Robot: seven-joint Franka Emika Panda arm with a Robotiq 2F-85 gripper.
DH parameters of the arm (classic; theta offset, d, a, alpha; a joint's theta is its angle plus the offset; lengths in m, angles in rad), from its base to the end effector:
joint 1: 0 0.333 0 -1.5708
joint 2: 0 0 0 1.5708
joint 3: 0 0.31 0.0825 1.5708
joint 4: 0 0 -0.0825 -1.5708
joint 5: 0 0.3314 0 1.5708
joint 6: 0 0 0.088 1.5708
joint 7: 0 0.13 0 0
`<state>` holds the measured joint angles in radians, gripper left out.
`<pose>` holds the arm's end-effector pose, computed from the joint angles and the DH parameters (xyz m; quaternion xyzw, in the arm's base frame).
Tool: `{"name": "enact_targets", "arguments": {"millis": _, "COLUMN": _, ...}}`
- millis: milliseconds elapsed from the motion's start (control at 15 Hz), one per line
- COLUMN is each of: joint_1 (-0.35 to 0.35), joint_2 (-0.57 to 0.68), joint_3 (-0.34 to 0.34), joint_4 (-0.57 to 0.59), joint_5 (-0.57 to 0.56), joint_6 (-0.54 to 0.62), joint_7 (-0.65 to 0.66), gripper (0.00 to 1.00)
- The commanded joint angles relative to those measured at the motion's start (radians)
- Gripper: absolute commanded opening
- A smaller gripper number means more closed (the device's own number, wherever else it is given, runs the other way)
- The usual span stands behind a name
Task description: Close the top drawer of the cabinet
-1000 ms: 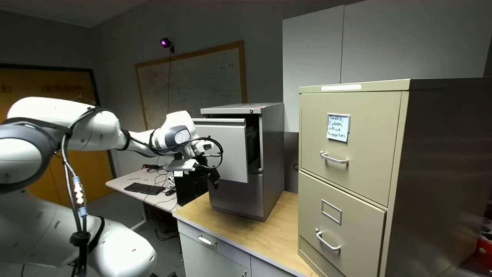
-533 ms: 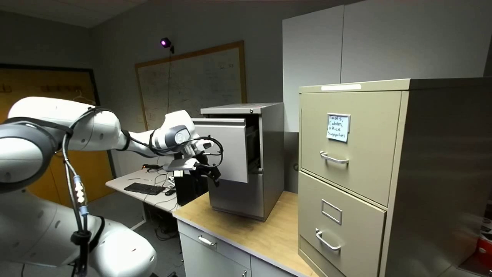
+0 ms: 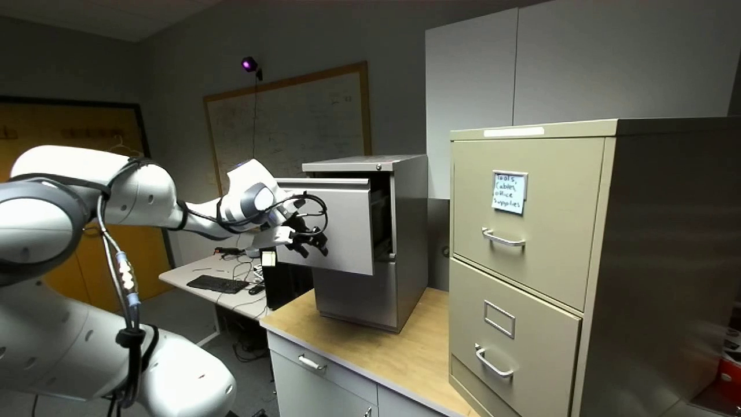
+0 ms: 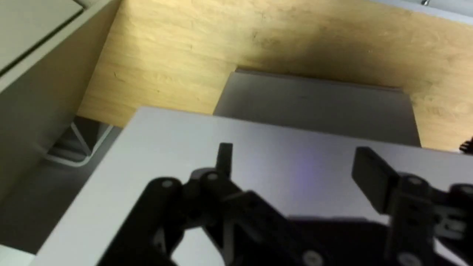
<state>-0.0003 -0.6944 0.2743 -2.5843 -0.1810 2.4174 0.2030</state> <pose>0.3366 0.1029 0.5219 0.9533 0.0767 0.2727 0.1045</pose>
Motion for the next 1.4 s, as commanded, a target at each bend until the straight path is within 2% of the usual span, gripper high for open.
{"name": "enact_targets", "arguments": {"millis": 0, "joint_1": -0.007, "joint_2": -0.001, "joint_3": 0.079, "joint_4": 0.050, "joint_5": -0.057, "joint_6": 0.106, "joint_7": 0.074, "gripper": 0.56}}
{"name": "enact_targets", "arguments": {"millis": 467, "joint_1": -0.067, "joint_2": -0.075, "joint_3": 0.219, "joint_4": 0.053, "joint_5": -0.128, "joint_6": 0.419, "joint_7": 0.129, "gripper": 0.02}}
{"name": "enact_targets", "arguments": {"millis": 733, "joint_1": -0.139, "joint_2": -0.119, "joint_3": 0.286, "joint_4": 0.045, "joint_5": -0.112, "joint_6": 0.589, "joint_7": 0.120, "gripper": 0.00}}
{"name": "enact_targets", "arguments": {"millis": 933, "joint_1": -0.190, "joint_2": -0.105, "joint_3": 0.312, "joint_4": 0.053, "joint_5": -0.070, "joint_6": 0.695, "joint_7": 0.094, "gripper": 0.00}}
{"name": "enact_targets", "arguments": {"millis": 1133, "joint_1": -0.207, "joint_2": -0.045, "joint_3": 0.300, "joint_4": 0.075, "joint_5": -0.017, "joint_6": 0.757, "joint_7": 0.061, "gripper": 0.00}}
{"name": "enact_targets", "arguments": {"millis": 1333, "joint_1": -0.171, "joint_2": 0.049, "joint_3": 0.247, "joint_4": 0.102, "joint_5": 0.033, "joint_6": 0.788, "joint_7": 0.021, "gripper": 0.00}}
